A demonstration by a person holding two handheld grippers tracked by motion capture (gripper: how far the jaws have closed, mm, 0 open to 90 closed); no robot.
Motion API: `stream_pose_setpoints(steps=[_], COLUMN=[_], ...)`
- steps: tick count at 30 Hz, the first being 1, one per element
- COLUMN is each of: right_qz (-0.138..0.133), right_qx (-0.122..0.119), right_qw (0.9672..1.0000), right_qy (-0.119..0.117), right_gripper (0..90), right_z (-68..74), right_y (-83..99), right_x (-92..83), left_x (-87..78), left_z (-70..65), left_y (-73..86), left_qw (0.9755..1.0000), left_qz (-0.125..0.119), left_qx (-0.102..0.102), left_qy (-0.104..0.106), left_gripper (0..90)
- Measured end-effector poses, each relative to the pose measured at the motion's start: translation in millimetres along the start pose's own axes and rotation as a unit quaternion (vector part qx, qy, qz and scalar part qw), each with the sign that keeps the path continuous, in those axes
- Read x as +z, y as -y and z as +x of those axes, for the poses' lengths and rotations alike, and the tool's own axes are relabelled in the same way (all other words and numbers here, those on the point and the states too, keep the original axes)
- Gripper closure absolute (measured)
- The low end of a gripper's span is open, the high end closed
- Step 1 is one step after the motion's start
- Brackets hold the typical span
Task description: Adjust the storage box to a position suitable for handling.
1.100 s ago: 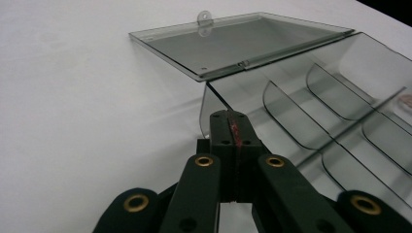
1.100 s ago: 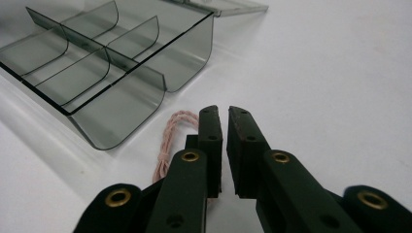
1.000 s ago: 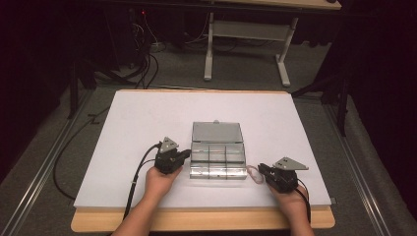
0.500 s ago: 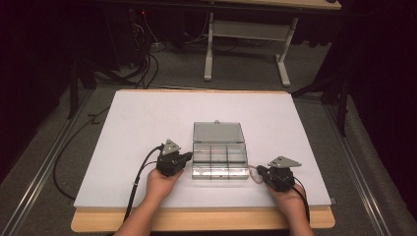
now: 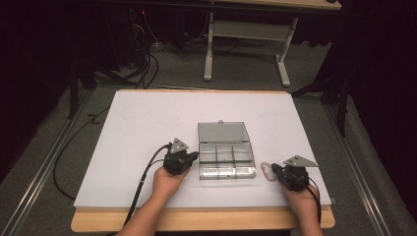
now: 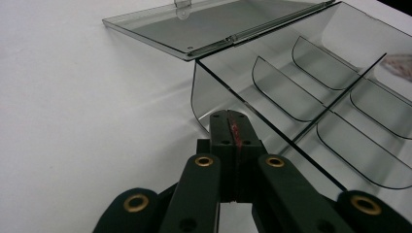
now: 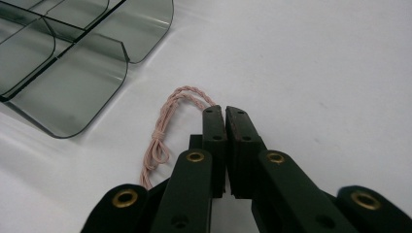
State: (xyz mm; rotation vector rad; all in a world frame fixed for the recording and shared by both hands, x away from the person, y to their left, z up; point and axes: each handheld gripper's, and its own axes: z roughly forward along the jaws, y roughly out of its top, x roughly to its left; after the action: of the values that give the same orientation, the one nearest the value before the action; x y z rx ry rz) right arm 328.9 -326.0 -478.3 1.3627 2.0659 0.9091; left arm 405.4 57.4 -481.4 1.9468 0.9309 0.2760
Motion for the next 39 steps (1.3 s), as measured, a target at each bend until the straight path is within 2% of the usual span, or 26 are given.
stream_pose_setpoints(steps=[6, 9, 12, 13, 15, 17, 19, 21, 25, 28, 30, 33, 34, 36, 39], right_qz=[0.0, -0.01, -0.026, -0.03, -0.038, -0.042, -0.046, -0.052, -0.055, -0.058, -0.057, -0.052, -0.051, -0.054, -0.058], right_qx=[0.004, 0.009, 0.016, 0.019, 0.025, 0.03, 0.035, 0.036, 0.041, 0.046, 0.048, 0.044, 0.044, 0.056, 0.068], right_qw=[1.0, 0.9999, 0.9995, 0.9993, 0.9989, 0.9985, 0.9981, 0.9976, 0.9971, 0.9966, 0.9966, 0.9969, 0.9968, 0.9961, 0.9951], right_qy=[0.008, 0.006, 0.006, 0.008, 0.015, 0.019, 0.023, 0.027, 0.033, 0.037, 0.035, 0.041, 0.043, 0.042, 0.042], right_gripper=[84.5, 81.2, 79.6, 79.1, 78.7, 78.7, 78.8, 79.1, 79.6, 79.5, 79.5, 79.5, 79.5, 79.3, 79.3], right_z=[-2.0, -2.6, -4.2, -4.7, -7.1, -9.6, -12.1, -14.3, -15.0, -14.5, -13.5, -11.0, -10.8, -12.7, -15.4], right_y=[0.9, 1.0, 0.8, 1.0, 1.8, 3.1, 4.6, 5.0, 5.4, 6.1, 6.8, 7.1, 6.8, 8.0, 8.6], right_x=[-0.8, -3.3, -7.9, -9.1, -11.4, -12.8, -15.0, -17.2, -17.4, -15.7, -13.7, -10.8, -10.8, -11.2, -12.4], left_x=[0.8, -4.7, -17.4, -26.4, -36.8, -52.1, -69.5, -87.6, -107.0, -109.2, -111.1, -110.4, -110.7, -111.0, -110.0], left_z=[-3.4, 1.8, 17.3, 25.9, 34.5, 47.4, 61.1, 76.3, 91.5, 95.3, 94.5, 93.5, 93.0, 93.0, 94.1], left_y=[0.6, 0.5, 1.4, 3.2, 6.7, 13.8, 23.3, 32.6, 45.9, 56.1, 57.0, 57.7, 58.1, 58.4, 57.7], left_qw=[1.0, 0.9999, 0.9993, 0.9986, 0.9976, 0.9958, 0.9937, 0.9909, 0.9873, 0.9871, 0.9875, 0.9893, 0.9891, 0.9887, 0.9896], left_qz=[0.001, -0.009, -0.025, -0.034, -0.039, -0.04, -0.05, -0.048, -0.057, -0.07, -0.083, -0.079, -0.081, -0.083, -0.077], left_qx=[0.005, 0.008, -0.001, -0.003, 0.001, 0.009, 0.014, 0.011, 0.007, 0.002, 0.009, 0.016, 0.017, 0.016, 0.011], left_qy=[0.003, -0.008, -0.028, -0.041, -0.057, -0.082, -0.099, -0.125, -0.148, -0.144, -0.134, -0.122, -0.121, -0.124, -0.121], left_gripper=[89.9, 87.0, 85.5, 84.8, 82.1, 79.3, 77.5, 77.4, 75.8, 72.6, 68.4, 59.7, 57.7, 54.6, 50.6])
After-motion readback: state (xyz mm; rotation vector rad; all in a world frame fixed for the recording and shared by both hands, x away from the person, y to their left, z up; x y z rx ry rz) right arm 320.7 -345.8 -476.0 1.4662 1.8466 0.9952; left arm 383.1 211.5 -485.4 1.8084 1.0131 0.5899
